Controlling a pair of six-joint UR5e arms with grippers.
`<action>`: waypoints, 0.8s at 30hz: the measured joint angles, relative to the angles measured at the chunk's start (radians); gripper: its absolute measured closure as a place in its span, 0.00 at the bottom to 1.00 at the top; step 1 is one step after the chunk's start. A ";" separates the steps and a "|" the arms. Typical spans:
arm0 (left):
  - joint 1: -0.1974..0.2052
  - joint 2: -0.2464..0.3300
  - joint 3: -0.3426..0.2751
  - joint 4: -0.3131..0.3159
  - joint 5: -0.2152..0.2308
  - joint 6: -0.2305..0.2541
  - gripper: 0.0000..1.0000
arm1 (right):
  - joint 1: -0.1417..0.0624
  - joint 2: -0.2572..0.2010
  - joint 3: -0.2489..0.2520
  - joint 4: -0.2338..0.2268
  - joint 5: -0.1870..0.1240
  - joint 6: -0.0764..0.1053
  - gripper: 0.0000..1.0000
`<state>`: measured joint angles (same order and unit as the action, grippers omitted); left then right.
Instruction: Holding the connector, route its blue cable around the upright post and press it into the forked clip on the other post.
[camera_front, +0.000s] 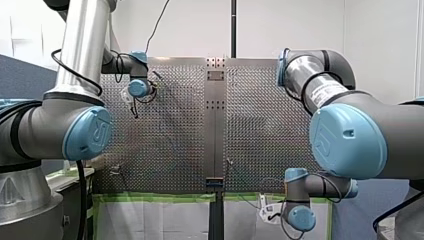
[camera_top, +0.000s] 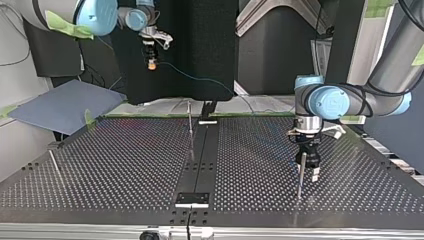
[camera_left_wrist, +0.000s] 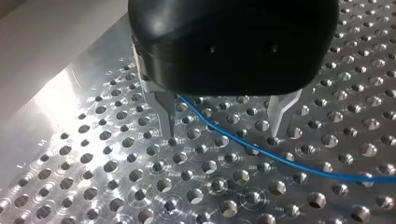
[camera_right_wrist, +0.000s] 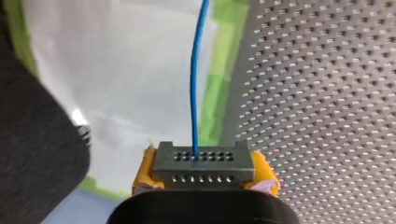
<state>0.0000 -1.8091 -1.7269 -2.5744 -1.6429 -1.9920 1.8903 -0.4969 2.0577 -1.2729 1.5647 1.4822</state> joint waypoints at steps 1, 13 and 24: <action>0.000 0.000 0.000 0.000 0.000 0.000 0.01 | -0.001 -0.010 0.007 -0.010 -0.006 0.008 1.00; 0.001 0.000 0.000 -0.004 -0.019 0.007 0.01 | -0.004 -0.106 0.043 -0.005 -0.011 0.060 1.00; 0.005 0.000 0.000 -0.016 -0.037 0.015 0.01 | -0.025 -0.202 0.043 0.034 -0.009 0.100 1.00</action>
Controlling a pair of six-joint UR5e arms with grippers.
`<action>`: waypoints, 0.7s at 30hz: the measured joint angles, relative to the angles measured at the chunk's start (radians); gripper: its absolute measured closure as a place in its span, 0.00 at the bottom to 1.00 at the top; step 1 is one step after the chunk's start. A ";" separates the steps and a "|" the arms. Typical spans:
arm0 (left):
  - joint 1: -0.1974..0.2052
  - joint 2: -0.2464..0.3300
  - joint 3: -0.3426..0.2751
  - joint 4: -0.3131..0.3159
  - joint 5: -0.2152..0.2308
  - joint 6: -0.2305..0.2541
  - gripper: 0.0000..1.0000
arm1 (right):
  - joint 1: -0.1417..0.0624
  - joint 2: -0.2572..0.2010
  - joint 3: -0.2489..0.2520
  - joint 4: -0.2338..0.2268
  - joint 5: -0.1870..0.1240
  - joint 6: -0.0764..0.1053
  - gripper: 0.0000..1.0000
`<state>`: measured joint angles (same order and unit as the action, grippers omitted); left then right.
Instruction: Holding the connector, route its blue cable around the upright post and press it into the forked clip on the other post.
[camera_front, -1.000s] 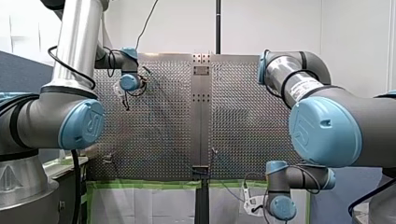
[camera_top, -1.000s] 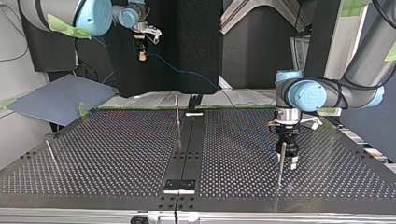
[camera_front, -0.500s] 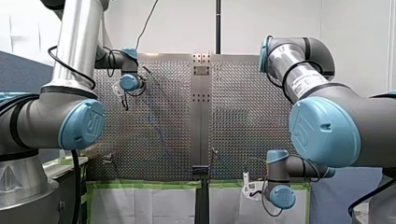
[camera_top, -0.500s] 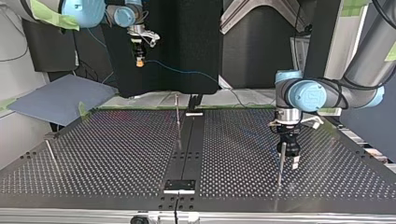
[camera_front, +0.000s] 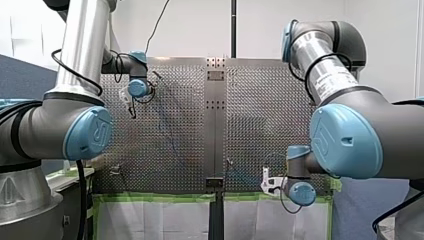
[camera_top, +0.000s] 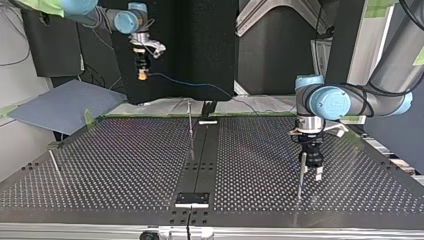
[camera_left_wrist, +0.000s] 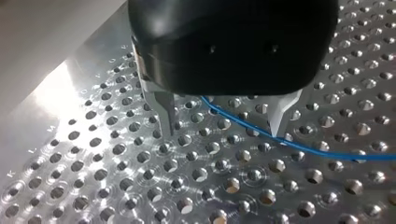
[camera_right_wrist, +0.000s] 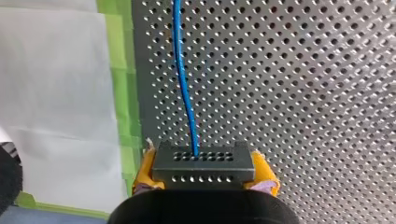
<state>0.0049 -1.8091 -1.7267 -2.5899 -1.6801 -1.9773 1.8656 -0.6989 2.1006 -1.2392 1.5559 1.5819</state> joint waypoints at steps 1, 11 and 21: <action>0.000 0.000 0.000 -0.002 -0.003 0.000 0.01 | -0.004 -0.011 -0.001 0.006 0.000 -0.004 1.00; -0.001 0.000 0.001 -0.013 -0.010 -0.002 0.01 | -0.024 -0.105 -0.023 0.062 -0.002 -0.022 1.00; -0.005 0.000 0.000 -0.030 -0.036 -0.001 0.01 | -0.029 -0.113 -0.037 0.101 -0.006 -0.041 1.00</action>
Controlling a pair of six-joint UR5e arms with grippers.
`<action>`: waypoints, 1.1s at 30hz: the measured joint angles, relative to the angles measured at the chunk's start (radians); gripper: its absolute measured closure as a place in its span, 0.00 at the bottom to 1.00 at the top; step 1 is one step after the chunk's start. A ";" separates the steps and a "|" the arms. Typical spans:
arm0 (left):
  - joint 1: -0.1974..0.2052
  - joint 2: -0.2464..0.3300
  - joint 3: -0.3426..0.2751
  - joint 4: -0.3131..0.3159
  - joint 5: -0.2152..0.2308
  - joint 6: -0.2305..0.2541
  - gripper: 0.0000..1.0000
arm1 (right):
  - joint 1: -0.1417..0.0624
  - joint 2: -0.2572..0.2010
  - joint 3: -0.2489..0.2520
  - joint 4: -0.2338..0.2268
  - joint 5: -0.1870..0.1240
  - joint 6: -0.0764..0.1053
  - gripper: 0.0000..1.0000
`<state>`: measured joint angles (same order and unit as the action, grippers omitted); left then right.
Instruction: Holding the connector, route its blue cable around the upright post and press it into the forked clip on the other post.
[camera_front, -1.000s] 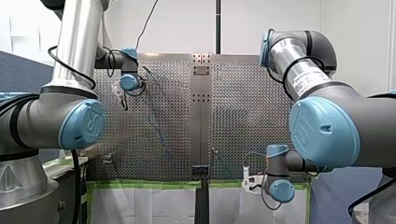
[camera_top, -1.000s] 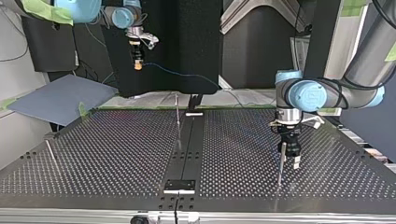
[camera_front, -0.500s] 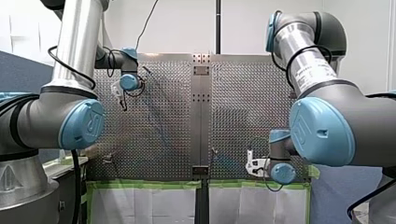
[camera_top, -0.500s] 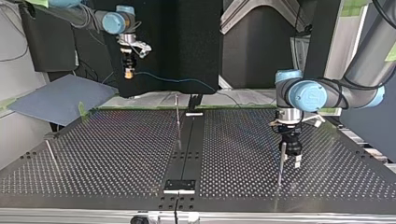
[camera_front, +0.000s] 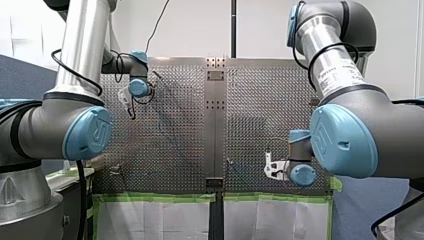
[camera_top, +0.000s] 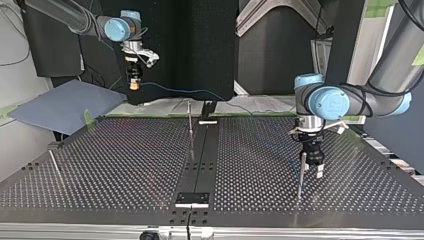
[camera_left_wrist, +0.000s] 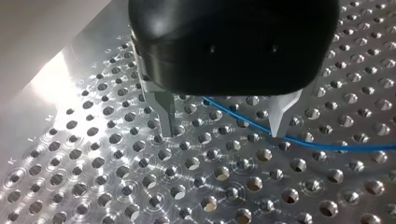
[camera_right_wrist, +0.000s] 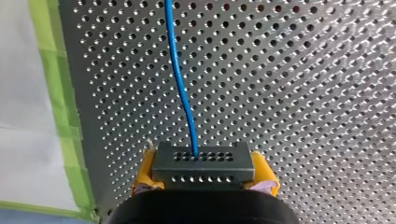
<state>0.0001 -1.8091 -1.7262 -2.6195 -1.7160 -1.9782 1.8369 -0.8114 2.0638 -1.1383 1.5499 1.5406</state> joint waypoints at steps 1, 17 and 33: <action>0.000 0.000 0.000 -0.001 -0.001 -0.001 0.01 | 0.000 0.006 0.000 0.001 0.001 -0.003 1.00; 0.000 0.000 0.000 -0.014 -0.003 -0.008 0.01 | 0.000 0.044 0.000 0.001 0.000 -0.030 1.00; -0.013 0.008 -0.002 -0.136 -0.121 -0.028 0.01 | 0.000 0.047 0.000 0.000 0.000 -0.034 1.00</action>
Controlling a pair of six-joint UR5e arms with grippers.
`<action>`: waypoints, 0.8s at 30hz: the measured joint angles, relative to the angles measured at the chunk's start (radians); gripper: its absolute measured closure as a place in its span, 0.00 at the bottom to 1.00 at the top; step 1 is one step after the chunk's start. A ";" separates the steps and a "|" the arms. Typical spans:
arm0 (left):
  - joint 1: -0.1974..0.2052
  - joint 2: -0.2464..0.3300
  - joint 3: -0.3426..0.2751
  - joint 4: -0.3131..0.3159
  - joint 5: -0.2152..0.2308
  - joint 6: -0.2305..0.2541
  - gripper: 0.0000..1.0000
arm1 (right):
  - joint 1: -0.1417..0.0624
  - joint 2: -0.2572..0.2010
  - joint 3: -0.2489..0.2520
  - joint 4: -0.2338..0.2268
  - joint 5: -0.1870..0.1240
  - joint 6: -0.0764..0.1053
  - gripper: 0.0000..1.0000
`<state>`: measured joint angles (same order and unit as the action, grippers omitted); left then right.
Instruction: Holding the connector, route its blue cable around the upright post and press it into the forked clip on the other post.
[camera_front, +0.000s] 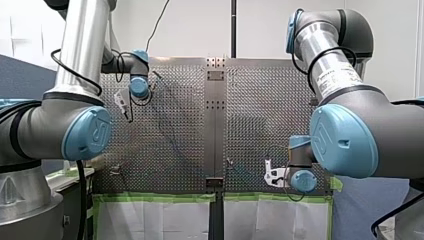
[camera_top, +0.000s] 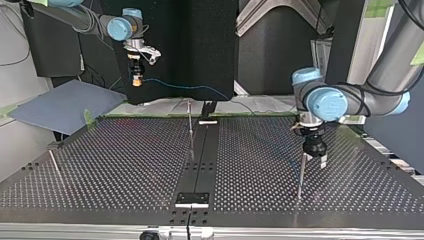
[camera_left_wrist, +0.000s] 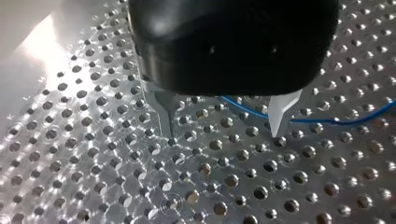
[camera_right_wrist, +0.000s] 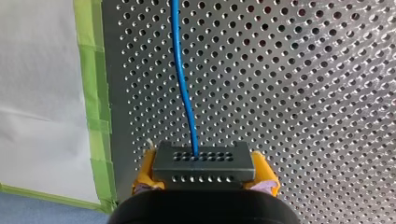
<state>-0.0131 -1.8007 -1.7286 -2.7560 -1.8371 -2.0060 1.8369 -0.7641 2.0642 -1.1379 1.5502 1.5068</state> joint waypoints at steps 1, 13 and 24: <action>-0.002 0.004 -0.002 -0.008 -0.008 0.000 0.01 | 0.000 0.001 0.000 0.000 0.001 0.000 1.00; 0.009 0.100 -0.093 0.027 -0.071 0.017 0.01 | -0.002 0.038 -0.001 0.000 0.008 -0.018 1.00; 0.007 0.197 -0.187 -0.055 -0.113 0.104 0.01 | -0.016 0.040 0.000 0.000 0.008 -0.012 1.00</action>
<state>-0.0058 -1.6040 -1.9156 -2.8105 -1.9503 -1.9017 1.8207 -0.7240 2.0637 -1.1374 1.5586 1.4949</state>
